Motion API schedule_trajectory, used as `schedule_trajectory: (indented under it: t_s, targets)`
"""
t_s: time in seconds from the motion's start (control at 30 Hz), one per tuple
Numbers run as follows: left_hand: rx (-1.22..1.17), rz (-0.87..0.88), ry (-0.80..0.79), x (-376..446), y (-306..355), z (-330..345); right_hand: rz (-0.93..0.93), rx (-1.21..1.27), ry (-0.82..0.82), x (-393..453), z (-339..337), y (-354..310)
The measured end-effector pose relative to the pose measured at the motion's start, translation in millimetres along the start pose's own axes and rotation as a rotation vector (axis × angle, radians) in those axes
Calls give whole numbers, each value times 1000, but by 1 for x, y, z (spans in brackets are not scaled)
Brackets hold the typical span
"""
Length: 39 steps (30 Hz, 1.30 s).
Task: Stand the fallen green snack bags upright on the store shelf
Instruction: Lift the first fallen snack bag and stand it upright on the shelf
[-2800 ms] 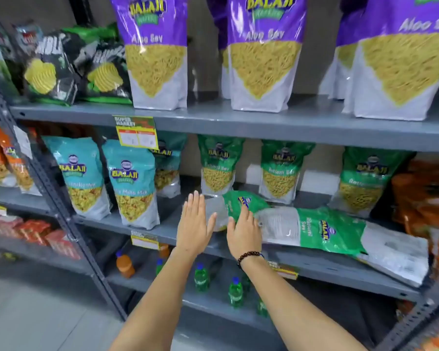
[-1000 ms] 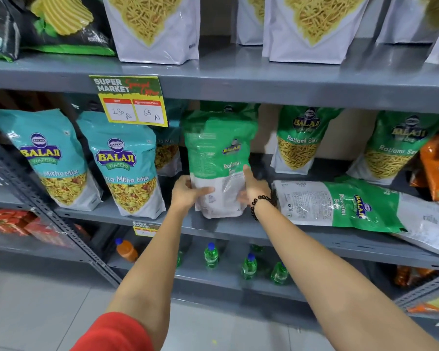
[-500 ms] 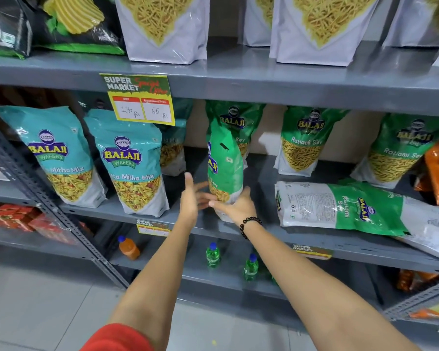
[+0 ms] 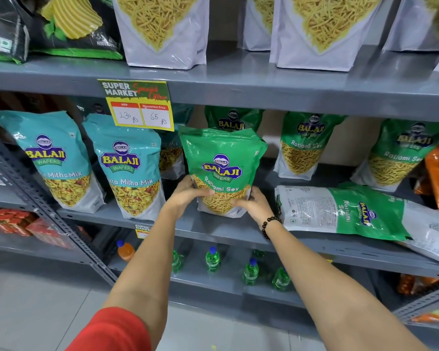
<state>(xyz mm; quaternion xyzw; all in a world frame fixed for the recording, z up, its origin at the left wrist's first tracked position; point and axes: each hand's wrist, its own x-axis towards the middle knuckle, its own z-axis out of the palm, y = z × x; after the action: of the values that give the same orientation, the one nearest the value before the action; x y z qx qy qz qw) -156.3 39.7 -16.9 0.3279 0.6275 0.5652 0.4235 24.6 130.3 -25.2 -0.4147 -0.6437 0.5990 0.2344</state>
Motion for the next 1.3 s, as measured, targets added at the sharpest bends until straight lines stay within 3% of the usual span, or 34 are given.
schedule_trajectory:
  t_s: [0.2, 1.03, 1.13, 1.3]
  targets:
    - [3, 61, 141, -12, -2, 7, -21, -62, 64, -6, 6, 2]
    - [-33, 61, 213, -61, -2, 7, -38, -134, 37, -46, 17, 0]
    - [-31, 135, 353, -71, -1, 18, -68, -118, 92, -51, 16, 4]
    - [161, 328, 752, -97, 13, 61, -80, -43, 480, -62, -1, 3]
